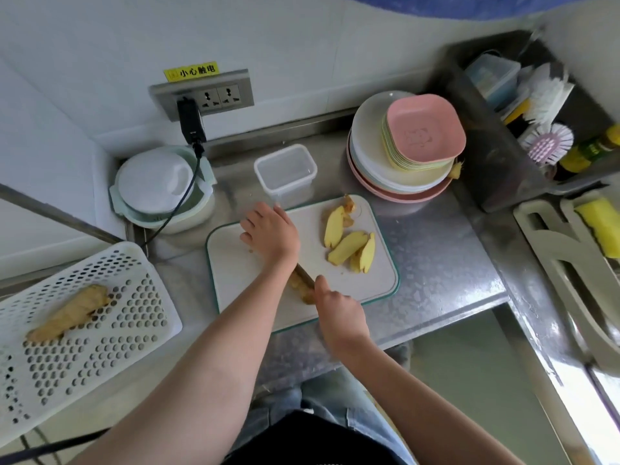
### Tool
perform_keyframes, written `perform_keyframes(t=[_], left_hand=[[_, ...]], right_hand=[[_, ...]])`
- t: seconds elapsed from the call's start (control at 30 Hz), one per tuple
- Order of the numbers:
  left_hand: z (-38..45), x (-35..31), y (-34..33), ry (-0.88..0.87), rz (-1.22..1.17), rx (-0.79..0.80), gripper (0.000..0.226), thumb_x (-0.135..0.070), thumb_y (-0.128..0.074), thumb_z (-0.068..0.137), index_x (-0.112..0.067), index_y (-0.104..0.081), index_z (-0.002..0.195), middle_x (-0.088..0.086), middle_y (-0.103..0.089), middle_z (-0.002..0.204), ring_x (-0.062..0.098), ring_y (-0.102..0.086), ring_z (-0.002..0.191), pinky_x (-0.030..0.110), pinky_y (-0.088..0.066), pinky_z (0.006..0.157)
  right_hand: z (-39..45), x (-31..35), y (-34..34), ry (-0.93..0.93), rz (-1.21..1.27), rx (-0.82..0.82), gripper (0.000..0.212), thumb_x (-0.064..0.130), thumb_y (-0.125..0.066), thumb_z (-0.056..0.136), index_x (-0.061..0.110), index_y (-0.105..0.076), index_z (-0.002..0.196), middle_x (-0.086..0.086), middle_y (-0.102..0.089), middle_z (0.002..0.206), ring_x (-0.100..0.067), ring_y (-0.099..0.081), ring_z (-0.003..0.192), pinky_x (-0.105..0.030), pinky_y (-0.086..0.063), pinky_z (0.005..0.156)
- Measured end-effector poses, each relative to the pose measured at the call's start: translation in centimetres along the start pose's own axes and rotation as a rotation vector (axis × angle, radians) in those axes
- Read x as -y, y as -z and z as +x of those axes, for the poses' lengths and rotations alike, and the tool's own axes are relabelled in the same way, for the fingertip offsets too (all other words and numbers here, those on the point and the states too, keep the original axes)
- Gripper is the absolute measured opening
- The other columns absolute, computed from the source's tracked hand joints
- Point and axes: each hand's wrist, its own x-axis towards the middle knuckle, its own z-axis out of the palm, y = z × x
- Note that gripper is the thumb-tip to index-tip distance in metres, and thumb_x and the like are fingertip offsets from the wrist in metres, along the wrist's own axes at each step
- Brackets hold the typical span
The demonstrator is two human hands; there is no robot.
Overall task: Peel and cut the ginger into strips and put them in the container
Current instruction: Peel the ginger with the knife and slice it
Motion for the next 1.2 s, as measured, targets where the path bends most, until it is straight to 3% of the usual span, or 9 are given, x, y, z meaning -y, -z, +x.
perform_keyframes(t=[0.07, 0.13, 0.23, 0.37, 0.57, 0.67, 0.8, 1.0, 1.2], left_hand=[[0.2, -0.5, 0.0, -0.012, 0.037, -0.009, 0.033, -0.026, -0.043, 0.094, 0.002, -0.059, 0.097, 0.024, -0.062, 0.093, 0.035, -0.058, 0.083, 0.039, -0.045, 0.069], [0.3, -0.7, 0.0, -0.011, 0.081, -0.017, 0.036, -0.029, -0.036, 0.093, -0.001, -0.059, 0.093, 0.021, -0.063, 0.088, 0.033, -0.058, 0.079, 0.038, -0.044, 0.067], [0.3, -0.3, -0.1, -0.008, 0.031, 0.012, 0.044, -0.031, -0.025, 0.095, 0.000, -0.057, 0.097, 0.022, -0.061, 0.093, 0.035, -0.056, 0.084, 0.041, -0.041, 0.071], [0.7, -0.1, -0.5, -0.023, 0.018, 0.048, 0.039, -0.028, -0.029, 0.100, 0.001, -0.053, 0.110, 0.023, -0.057, 0.105, 0.037, -0.052, 0.095, 0.043, -0.038, 0.078], [0.7, 1.1, -1.5, -0.035, -0.045, 0.049, 0.061, -0.039, -0.009, 0.091, 0.002, -0.053, 0.102, 0.024, -0.057, 0.102, 0.036, -0.050, 0.096, 0.043, -0.036, 0.075], [0.6, 1.0, -1.7, -0.132, 0.006, 0.078, 0.050, -0.035, -0.014, 0.097, -0.003, -0.052, 0.102, 0.019, -0.058, 0.104, 0.034, -0.048, 0.100, 0.042, -0.034, 0.077], [1.1, 1.2, -1.8, -0.066, -0.030, 0.086, 0.036, -0.027, -0.027, 0.102, -0.002, -0.052, 0.107, 0.020, -0.057, 0.109, 0.034, -0.045, 0.105, 0.043, -0.033, 0.082], [0.9, 1.3, -2.4, -0.053, -0.077, -0.013, 0.055, -0.035, -0.018, 0.094, 0.003, -0.057, 0.087, 0.026, -0.060, 0.089, 0.040, -0.054, 0.088, 0.043, -0.037, 0.070], [1.0, 1.6, -2.7, -0.045, -0.094, 0.054, 0.061, -0.038, -0.011, 0.092, 0.002, -0.057, 0.090, 0.025, -0.060, 0.091, 0.040, -0.054, 0.090, 0.043, -0.037, 0.070]], right_hand=[[0.1, -0.2, 0.1, -0.018, 0.004, 0.002, 0.034, -0.004, -0.043, 0.090, 0.012, -0.032, 0.118, -0.010, -0.062, 0.086, -0.034, -0.061, 0.073, -0.038, -0.042, 0.060], [0.1, -0.2, 0.2, -0.022, 0.013, -0.008, 0.029, 0.000, -0.042, 0.093, 0.012, -0.032, 0.117, -0.009, -0.060, 0.082, -0.034, -0.058, 0.069, -0.037, -0.040, 0.059], [0.0, 0.1, 0.2, -0.017, 0.009, -0.013, 0.028, 0.000, -0.041, 0.094, 0.012, -0.032, 0.118, -0.006, -0.048, 0.075, -0.029, -0.046, 0.063, -0.036, -0.038, 0.058], [-0.1, 0.3, 0.5, -0.038, 0.010, 0.002, 0.040, -0.008, -0.040, 0.088, 0.011, -0.031, 0.122, -0.012, -0.061, 0.085, -0.028, -0.045, 0.064, -0.036, -0.039, 0.058], [-0.2, 0.6, -0.1, -0.030, 0.032, 0.040, 0.040, -0.007, -0.039, 0.089, 0.011, -0.031, 0.123, -0.014, -0.063, 0.092, -0.035, -0.062, 0.080, -0.040, -0.043, 0.064], [-0.1, 0.3, -0.1, -0.066, 0.057, 0.031, 0.036, -0.005, -0.039, 0.089, 0.012, -0.032, 0.121, -0.012, -0.058, 0.083, -0.033, -0.057, 0.074, -0.038, -0.040, 0.062], [0.2, 0.6, -0.5, -0.057, 0.078, 0.030, 0.038, -0.005, -0.039, 0.091, 0.014, -0.029, 0.123, -0.013, -0.064, 0.091, -0.034, -0.063, 0.079, -0.039, -0.041, 0.059], [0.6, 0.4, -1.2, -0.049, 0.075, 0.044, 0.048, -0.011, -0.042, 0.082, 0.012, -0.031, 0.122, -0.013, -0.062, 0.088, -0.035, -0.063, 0.078, -0.038, -0.042, 0.059], [0.7, 0.6, -1.4, -0.045, 0.063, 0.043, 0.046, -0.010, -0.043, 0.080, 0.013, -0.032, 0.119, -0.012, -0.065, 0.091, -0.034, -0.064, 0.077, -0.037, -0.040, 0.058]])
